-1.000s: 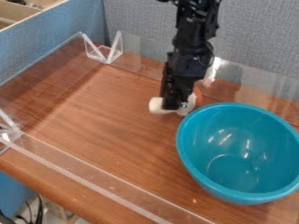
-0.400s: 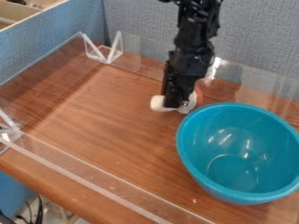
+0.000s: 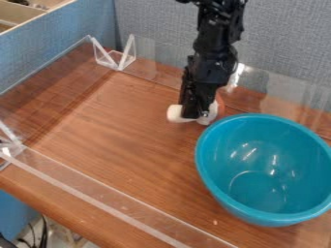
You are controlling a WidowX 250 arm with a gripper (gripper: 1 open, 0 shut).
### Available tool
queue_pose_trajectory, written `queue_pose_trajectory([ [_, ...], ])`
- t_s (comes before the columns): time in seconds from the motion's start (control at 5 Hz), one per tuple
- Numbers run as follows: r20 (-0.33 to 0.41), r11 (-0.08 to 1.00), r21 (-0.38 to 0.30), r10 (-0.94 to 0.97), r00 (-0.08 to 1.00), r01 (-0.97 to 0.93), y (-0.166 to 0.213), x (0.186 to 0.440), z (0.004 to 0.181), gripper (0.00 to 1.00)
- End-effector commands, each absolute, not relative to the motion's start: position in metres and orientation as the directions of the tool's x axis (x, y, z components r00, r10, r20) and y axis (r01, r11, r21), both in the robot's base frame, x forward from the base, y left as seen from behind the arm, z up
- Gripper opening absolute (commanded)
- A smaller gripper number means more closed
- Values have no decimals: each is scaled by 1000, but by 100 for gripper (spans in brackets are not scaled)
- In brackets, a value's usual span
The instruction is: Put the mushroom in the blue bowl
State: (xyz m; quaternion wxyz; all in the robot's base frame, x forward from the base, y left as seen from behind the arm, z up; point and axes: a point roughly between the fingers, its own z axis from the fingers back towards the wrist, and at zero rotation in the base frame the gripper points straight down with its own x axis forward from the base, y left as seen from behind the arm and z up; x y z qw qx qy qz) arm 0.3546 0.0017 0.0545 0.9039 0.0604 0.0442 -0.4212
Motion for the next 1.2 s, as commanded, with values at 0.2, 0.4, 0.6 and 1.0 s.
queue_pose_trajectory([
  [0.2,-81,594,139,-791,607,793,-9,368,76,0],
  [0.4,-79,534,150,-833,548,832,-27,368,79,0],
  [0.6,-71,486,159,-863,501,859,-42,366,83,0],
  [1.0,-61,459,187,-877,477,868,-51,365,95,0],
])
